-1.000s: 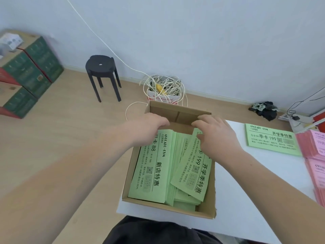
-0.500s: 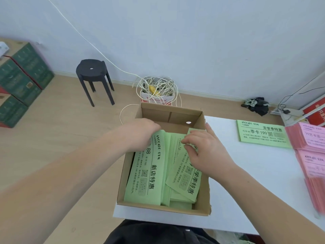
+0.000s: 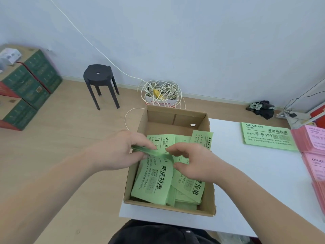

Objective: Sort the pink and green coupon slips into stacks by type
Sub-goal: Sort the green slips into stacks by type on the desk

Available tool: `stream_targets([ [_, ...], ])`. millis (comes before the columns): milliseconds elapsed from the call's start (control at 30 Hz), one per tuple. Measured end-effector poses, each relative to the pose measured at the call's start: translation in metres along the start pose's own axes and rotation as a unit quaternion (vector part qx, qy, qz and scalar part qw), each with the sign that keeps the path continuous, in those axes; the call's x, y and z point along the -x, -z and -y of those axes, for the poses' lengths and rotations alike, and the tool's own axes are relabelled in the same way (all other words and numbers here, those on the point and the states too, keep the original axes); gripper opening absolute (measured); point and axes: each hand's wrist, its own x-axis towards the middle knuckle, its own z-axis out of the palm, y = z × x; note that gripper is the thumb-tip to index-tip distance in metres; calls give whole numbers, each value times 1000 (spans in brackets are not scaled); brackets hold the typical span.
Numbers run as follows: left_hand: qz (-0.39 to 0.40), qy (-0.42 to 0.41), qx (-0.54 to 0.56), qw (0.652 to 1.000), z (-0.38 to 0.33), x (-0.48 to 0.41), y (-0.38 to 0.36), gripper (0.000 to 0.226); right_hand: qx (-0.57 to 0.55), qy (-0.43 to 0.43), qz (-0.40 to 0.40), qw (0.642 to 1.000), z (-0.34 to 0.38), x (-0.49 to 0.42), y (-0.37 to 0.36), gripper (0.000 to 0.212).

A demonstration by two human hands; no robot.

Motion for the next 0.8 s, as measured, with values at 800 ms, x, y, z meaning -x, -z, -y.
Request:
stream_targets([
  [800,-55,100,98,989,-200,-128,-113,17,4,-257,-88,962,-122,129,105,29],
])
